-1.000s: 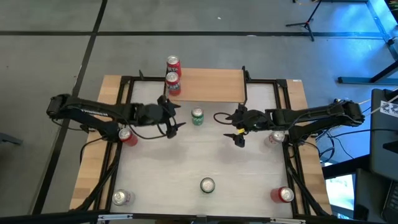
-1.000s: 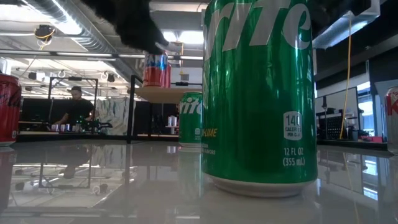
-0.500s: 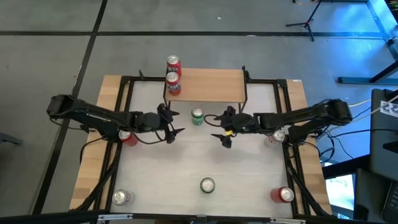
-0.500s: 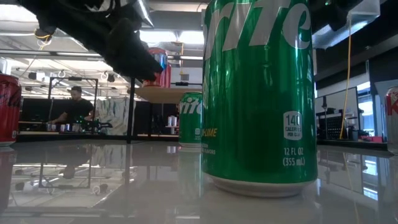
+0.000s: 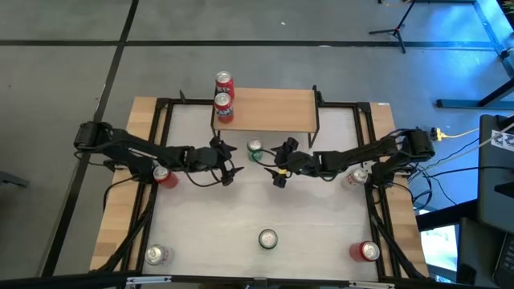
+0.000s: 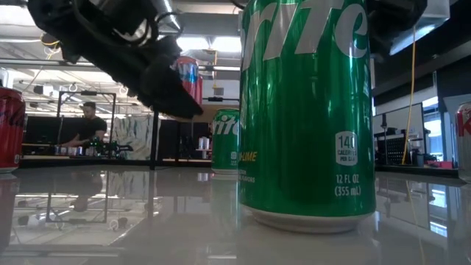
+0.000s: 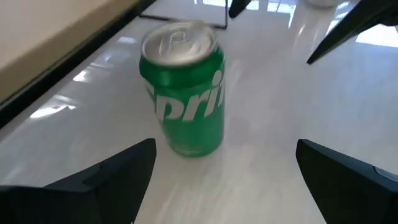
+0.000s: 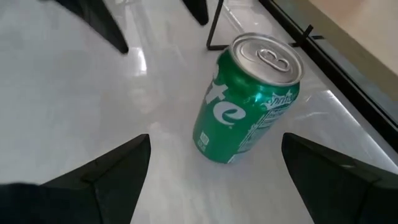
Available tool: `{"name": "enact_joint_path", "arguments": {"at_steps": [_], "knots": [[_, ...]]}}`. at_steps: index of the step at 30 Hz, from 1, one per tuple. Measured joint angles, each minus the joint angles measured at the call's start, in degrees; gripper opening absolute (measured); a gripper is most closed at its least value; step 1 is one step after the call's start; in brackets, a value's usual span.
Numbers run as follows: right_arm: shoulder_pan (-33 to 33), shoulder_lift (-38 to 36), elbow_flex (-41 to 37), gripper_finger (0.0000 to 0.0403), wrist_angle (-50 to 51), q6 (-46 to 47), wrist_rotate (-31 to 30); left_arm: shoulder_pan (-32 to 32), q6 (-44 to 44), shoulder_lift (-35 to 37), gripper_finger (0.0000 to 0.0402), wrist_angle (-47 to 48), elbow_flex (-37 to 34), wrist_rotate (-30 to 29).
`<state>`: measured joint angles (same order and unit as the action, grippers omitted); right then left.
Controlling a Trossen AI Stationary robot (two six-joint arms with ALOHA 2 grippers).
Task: Place canned beverage on shelf
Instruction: Put the top green soda can on the shelf
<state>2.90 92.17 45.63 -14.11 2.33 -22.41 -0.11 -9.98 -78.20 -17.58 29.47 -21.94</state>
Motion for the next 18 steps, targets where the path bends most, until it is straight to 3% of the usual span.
{"name": "enact_joint_path", "arguments": {"at_steps": [18], "knots": [[-3.4, 8.3, 0.0, 0.0360, -12.0, 0.0, 1.0, 2.7, 3.5, -13.1, 0.0377, -12.9, 0.0, 0.9]]}}
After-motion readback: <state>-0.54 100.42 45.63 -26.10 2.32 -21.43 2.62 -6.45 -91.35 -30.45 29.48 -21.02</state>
